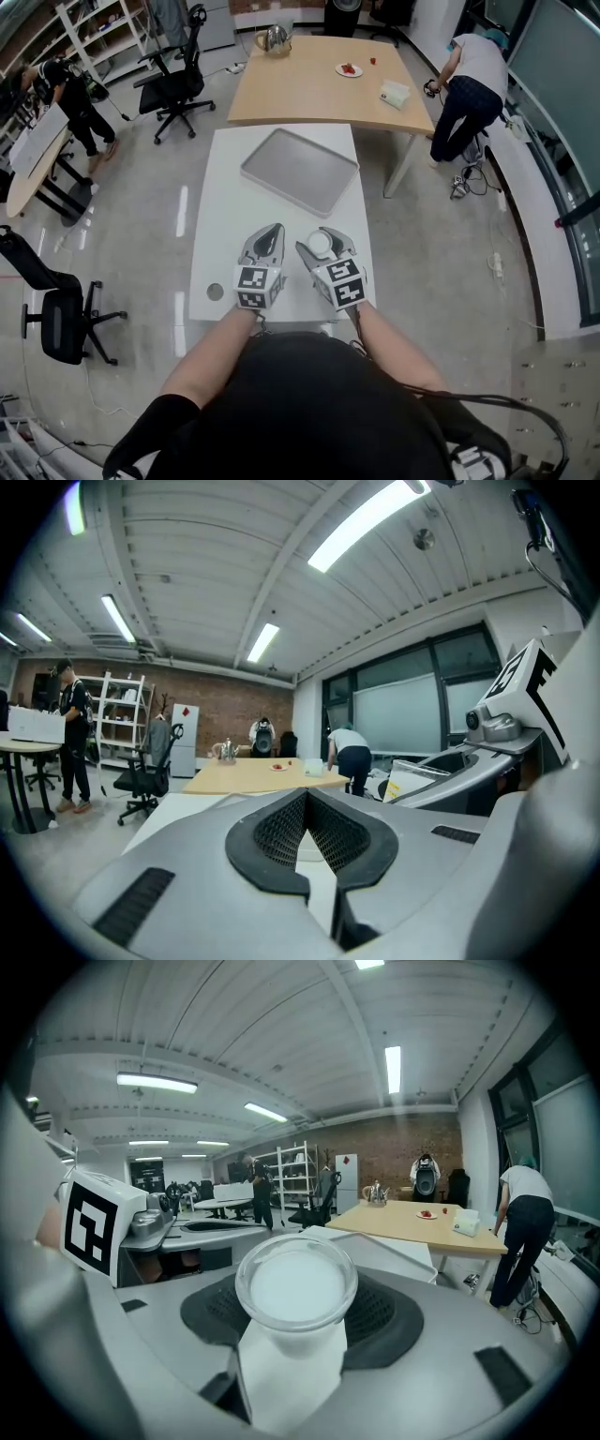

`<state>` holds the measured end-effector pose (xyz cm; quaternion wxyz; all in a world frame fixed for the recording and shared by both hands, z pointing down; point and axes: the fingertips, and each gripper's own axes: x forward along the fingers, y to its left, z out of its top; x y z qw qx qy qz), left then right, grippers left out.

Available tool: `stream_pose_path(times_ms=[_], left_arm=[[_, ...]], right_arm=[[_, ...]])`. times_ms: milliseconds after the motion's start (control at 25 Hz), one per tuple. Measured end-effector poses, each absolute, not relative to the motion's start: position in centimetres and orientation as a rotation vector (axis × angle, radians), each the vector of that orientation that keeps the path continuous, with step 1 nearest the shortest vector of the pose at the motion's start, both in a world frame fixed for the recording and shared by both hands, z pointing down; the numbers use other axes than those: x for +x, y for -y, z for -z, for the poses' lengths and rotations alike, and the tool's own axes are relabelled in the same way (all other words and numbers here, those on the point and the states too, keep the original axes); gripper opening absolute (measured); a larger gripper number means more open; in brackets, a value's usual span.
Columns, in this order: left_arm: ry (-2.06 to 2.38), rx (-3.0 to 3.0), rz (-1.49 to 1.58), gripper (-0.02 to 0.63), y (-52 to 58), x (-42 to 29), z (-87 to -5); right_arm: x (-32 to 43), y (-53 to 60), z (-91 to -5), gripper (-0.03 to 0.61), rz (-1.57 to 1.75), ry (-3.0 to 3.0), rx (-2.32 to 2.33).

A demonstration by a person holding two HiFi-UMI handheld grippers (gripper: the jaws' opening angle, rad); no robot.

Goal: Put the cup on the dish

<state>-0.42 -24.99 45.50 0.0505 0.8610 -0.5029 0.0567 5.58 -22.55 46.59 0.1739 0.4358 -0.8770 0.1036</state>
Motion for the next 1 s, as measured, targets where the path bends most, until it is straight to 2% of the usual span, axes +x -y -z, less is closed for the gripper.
stream_pose_path(times_ms=[440, 1000], left_arm=[[1.547, 2.615, -0.127, 0.008, 26.3, 2.3, -44.1], [1.445, 2.669, -0.099, 0.007, 35.3, 0.5, -42.9]], right_arm=[[8.6, 24.5, -44.3, 0.235, -0.275, 2.504, 1.243], [7.8, 34.1, -42.6, 0.235, -0.284, 2.414, 1.397]])
